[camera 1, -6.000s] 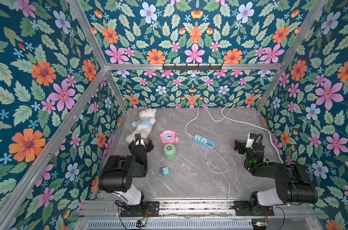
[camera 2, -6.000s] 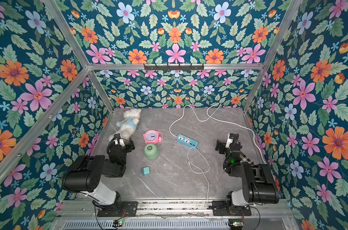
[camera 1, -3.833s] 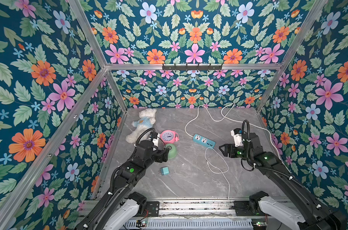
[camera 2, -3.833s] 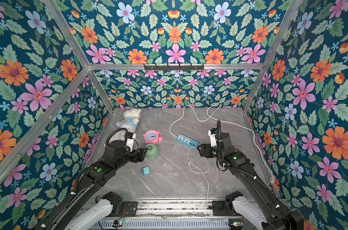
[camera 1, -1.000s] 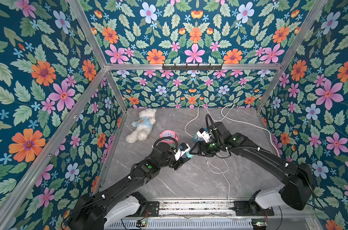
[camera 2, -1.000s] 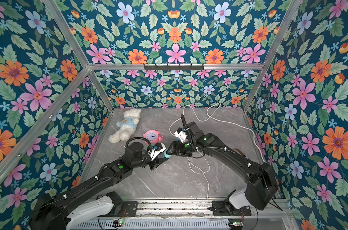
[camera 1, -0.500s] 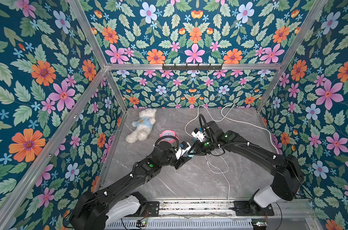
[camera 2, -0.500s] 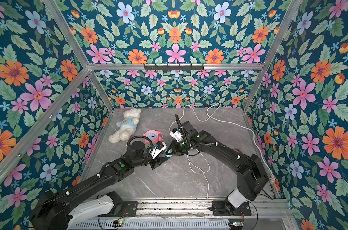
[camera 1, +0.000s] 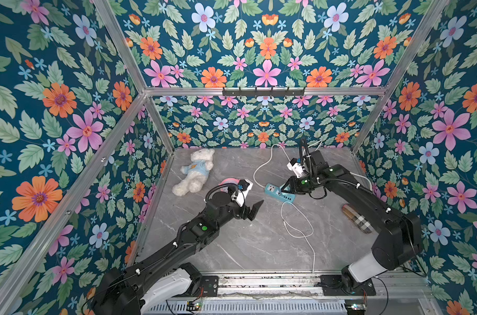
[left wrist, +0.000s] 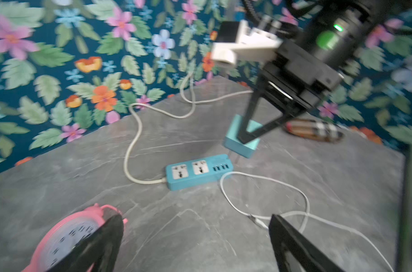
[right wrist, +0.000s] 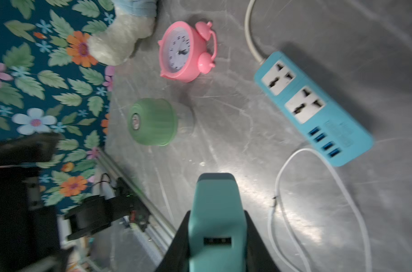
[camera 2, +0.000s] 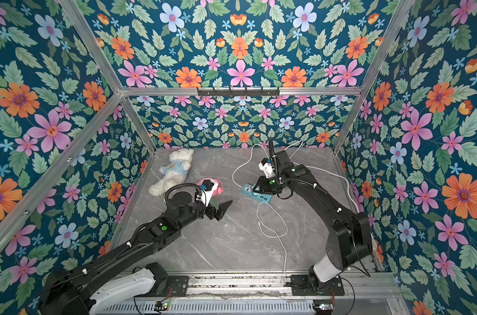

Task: Charge the cordless meat grinders
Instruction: Pick up the plug from the center of the board, then insert the plug into the socket.

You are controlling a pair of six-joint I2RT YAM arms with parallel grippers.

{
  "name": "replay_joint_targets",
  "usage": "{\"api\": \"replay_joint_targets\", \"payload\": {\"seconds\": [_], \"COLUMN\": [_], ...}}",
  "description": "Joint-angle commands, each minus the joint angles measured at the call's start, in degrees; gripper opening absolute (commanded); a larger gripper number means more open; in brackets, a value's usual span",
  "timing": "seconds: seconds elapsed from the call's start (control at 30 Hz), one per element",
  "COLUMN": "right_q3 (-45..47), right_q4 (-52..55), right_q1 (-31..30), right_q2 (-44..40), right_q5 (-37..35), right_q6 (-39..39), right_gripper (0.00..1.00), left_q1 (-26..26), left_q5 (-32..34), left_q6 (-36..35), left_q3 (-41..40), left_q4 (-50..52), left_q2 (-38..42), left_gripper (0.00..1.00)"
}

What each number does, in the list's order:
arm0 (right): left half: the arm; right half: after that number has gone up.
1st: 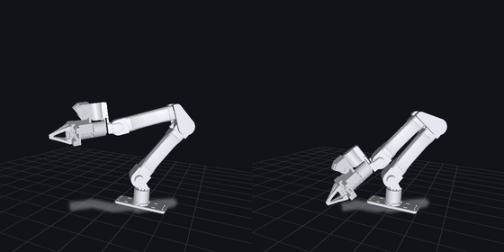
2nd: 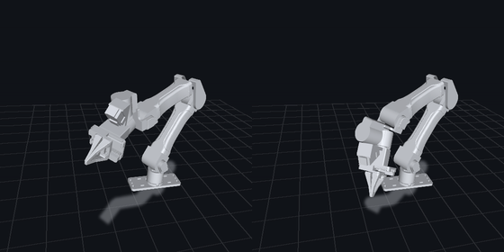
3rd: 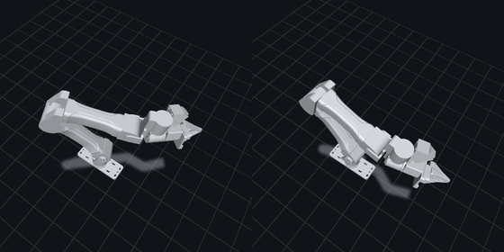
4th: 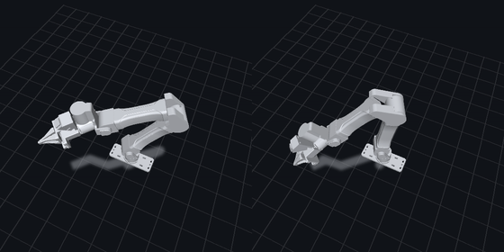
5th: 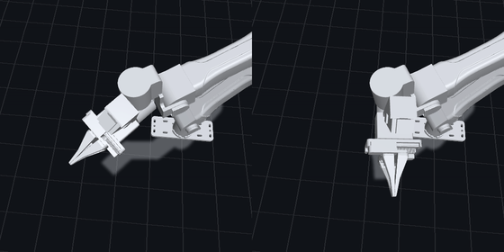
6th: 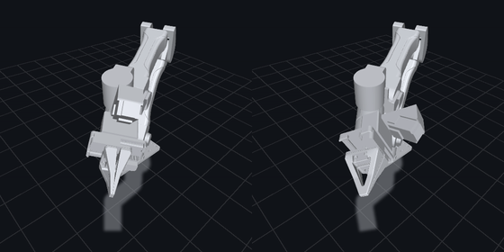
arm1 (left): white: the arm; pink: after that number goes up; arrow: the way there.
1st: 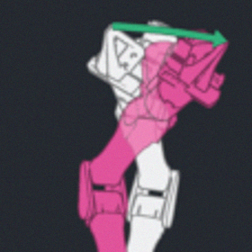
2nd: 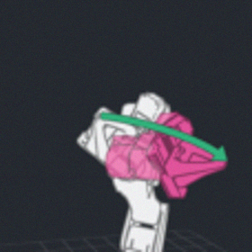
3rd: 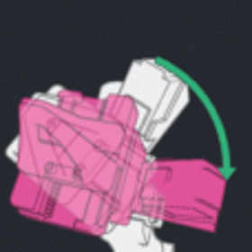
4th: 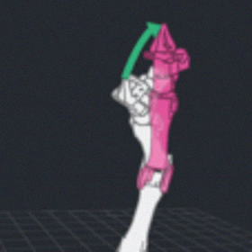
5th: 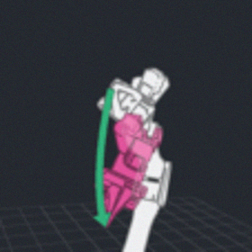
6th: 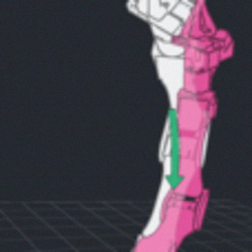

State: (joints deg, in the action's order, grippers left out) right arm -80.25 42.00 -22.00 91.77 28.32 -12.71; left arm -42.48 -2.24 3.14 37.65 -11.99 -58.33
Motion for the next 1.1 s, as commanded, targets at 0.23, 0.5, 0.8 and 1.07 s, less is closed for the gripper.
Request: {"api": "replay_joint_targets", "payload": {"seconds": [0.23, 0.5, 0.8, 1.07], "right_q3": [-23.41, -34.00, -35.35, -33.89], "right_q4": [16.82, 19.93, 17.16, 16.29], "right_q1": [2.12, 2.06, 1.35, 0.97], "right_q2": [23.70, 33.89, 35.49, 36.24], "right_q5": [-14.79, -17.75, -10.04, -8.70], "right_q6": [38.98, 50.63, 51.54, 52.18], "right_gripper": [0.00, 0.00, 0.00, 0.00], "left_q1": [0.25, 1.35, 1.87, 2.05], "left_q5": [31.43, 34.64, 36.35, 37.16], "left_q6": [23.26, 24.27, 24.54, 24.12], "left_q3": [5.78, 7.06, 9.14, 8.93], "left_q4": [3.64, 6.63, 6.89, 7.67], "left_q2": [-1.00, -3.21, -6.78, -5.99], "left_gripper": [0.99, 0.99, 0.99, 0.99]}}
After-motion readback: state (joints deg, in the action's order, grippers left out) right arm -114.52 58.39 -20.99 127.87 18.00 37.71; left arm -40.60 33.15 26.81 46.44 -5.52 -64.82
